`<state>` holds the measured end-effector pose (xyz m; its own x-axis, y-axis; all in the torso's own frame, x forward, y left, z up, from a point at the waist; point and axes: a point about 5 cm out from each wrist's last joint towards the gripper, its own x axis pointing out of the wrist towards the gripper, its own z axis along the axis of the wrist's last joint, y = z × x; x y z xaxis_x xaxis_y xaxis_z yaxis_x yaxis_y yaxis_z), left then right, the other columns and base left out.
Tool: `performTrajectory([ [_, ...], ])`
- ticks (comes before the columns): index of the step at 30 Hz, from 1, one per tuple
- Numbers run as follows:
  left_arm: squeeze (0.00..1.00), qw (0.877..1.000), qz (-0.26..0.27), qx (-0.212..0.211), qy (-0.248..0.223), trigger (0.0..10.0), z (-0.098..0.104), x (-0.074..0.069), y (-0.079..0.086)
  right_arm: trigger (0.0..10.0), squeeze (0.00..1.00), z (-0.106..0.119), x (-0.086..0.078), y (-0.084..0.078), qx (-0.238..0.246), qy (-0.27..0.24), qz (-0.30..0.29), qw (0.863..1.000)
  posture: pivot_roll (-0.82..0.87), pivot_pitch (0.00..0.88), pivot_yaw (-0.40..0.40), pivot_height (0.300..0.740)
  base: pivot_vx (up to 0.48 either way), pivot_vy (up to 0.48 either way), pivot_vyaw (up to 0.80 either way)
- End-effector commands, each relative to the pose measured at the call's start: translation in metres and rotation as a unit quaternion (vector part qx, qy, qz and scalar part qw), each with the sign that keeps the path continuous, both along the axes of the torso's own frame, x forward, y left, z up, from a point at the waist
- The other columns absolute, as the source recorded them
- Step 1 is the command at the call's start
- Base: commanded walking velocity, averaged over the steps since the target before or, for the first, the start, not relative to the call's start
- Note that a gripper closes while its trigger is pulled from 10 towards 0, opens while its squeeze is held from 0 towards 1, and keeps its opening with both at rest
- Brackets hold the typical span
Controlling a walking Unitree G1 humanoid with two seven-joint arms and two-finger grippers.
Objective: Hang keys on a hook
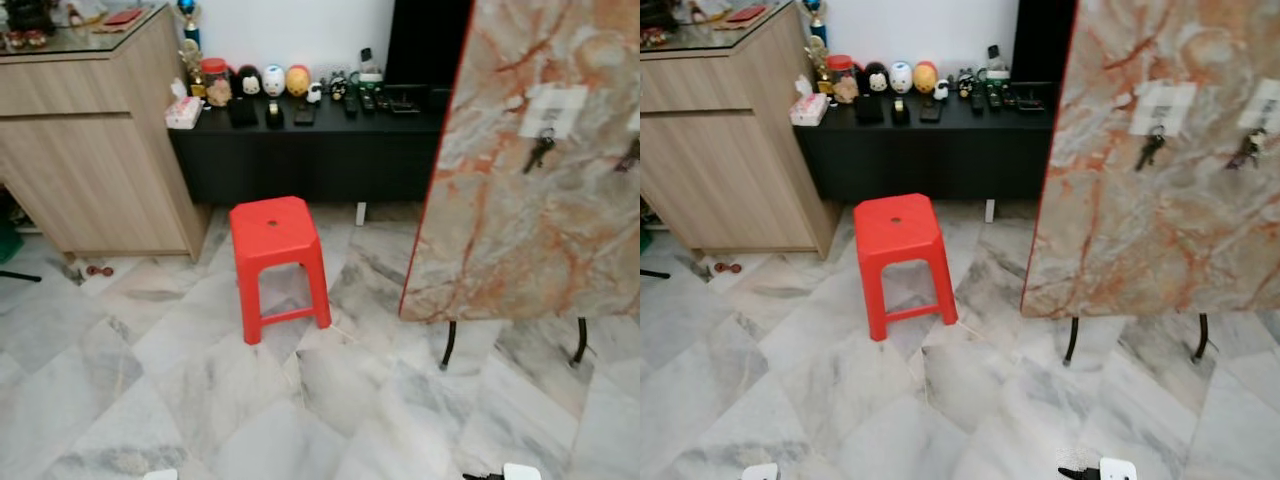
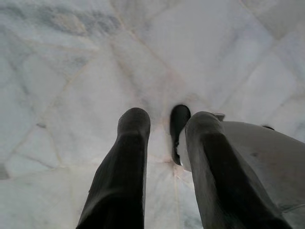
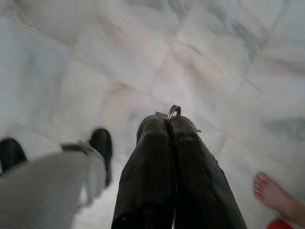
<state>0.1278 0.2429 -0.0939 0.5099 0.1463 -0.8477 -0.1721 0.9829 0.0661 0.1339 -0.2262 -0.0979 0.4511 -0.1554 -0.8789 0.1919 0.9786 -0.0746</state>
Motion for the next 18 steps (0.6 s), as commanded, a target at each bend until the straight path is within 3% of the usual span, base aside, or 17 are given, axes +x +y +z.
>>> performTrajectory([
  [1, 0.00, 1.000, -0.004, -0.004, 0.008, 10.0, -0.001, -0.002, -0.001, 10.0, 0.00, 0.000, 0.002, 0.002, 0.001, 0.000, -0.004, 1.000, -0.10, 0.000, -0.022, 0.740, 0.322, 0.000, 0.00],
  [12, 0.00, 1.000, -0.008, -0.007, 0.007, 10.0, -0.001, -0.001, -0.002, 10.0, 0.00, 0.000, 0.014, 0.023, 0.010, -0.007, -0.002, 1.000, -0.11, 0.000, -0.021, 0.740, 0.325, 0.000, 0.00],
  [18, 0.00, 1.000, -0.008, -0.007, 0.008, 10.0, -0.001, -0.001, -0.003, 10.0, 0.00, 0.001, 0.015, 0.022, 0.008, -0.008, 0.000, 1.000, -0.11, 0.000, -0.024, 0.740, 0.319, 0.000, 0.00],
])
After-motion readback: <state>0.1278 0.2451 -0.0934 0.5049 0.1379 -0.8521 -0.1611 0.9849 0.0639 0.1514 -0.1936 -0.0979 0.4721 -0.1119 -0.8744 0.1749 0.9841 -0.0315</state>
